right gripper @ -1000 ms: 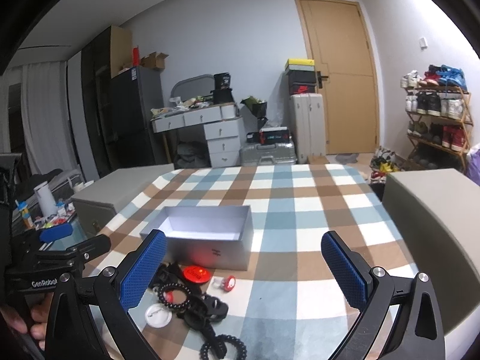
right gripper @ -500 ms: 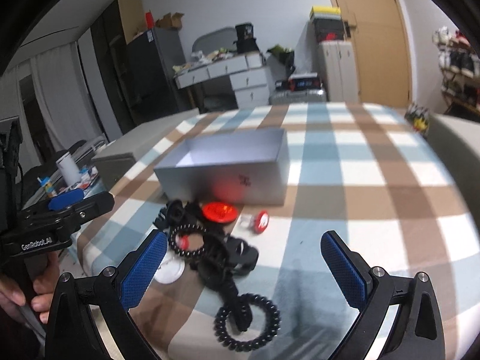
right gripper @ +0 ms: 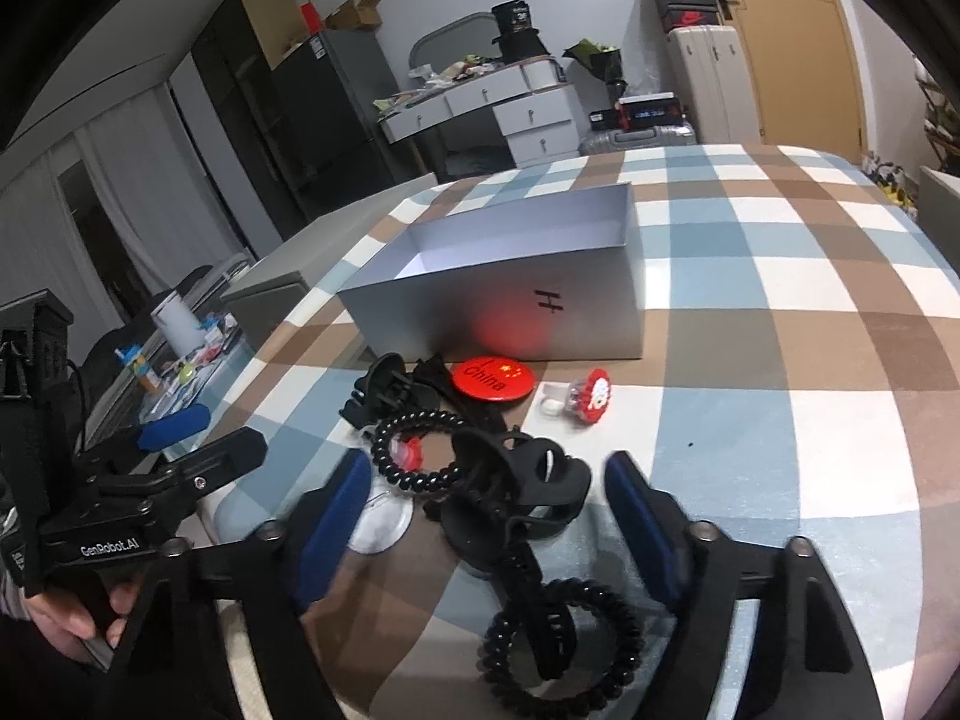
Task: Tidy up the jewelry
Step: 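Lower the right gripper onto the black hair claw clips and close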
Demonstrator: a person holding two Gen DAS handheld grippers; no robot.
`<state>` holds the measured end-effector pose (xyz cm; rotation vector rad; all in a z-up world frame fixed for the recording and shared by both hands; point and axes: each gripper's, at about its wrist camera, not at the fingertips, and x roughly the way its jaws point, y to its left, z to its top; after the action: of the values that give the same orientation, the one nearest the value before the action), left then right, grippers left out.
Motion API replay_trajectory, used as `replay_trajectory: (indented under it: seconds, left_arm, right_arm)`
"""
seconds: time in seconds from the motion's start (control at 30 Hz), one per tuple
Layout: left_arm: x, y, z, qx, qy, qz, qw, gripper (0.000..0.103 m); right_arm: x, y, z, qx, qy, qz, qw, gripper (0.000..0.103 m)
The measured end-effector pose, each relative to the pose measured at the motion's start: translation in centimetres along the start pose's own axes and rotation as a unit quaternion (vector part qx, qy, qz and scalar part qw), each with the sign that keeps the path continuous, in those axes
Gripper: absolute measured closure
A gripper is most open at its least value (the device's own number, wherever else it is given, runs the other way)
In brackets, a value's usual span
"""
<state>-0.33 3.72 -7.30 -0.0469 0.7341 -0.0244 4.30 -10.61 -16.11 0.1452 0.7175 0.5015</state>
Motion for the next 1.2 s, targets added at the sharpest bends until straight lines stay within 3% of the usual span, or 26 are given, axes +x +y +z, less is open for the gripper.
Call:
replay_trajectory:
  seconds: [0.07, 0.1, 0.47, 0.63, 0.9, 1.2]
  left_arm:
    - [-0.1, 0.0, 0.0, 0.001, -0.001, -0.001, 1.0, 0.001]
    - [-0.2, 0.1, 0.1, 0.0, 0.0, -0.003, 1.0, 0.001]
    - [0.8, 0.5, 1.6, -0.014, 0.008, -0.036, 0.9992, 0.001]
    - [2.6, 0.2, 2.7, -0.029, 0.042, -0.083, 0.9952, 0.001]
    - [5.3, -1.0, 3.4, -0.032, 0.091, -0.119, 0.9881, 0.002]
    - [6.9, -1.1, 3.5, -0.033, 0.125, -0.142, 0.9813, 0.028]
  right_arm:
    - [0.1, -0.2, 0.0, 0.004, 0.0, -0.003, 1.0, 0.045]
    - [0.1, -0.4, -0.1, 0.006, 0.002, -0.002, 1.0, 0.058]
    - [-1.3, -2.0, -0.2, 0.044, -0.024, 0.029, 0.998, 0.059]
    - [-2.3, -2.1, 0.2, 0.046, -0.045, 0.037, 0.997, 0.059]
    - [-3.0, -2.5, 0.8, 0.045, -0.06, 0.035, 0.997, 0.059]
    - [-2.8, -3.3, 1.1, 0.055, -0.059, 0.045, 0.996, 0.059]
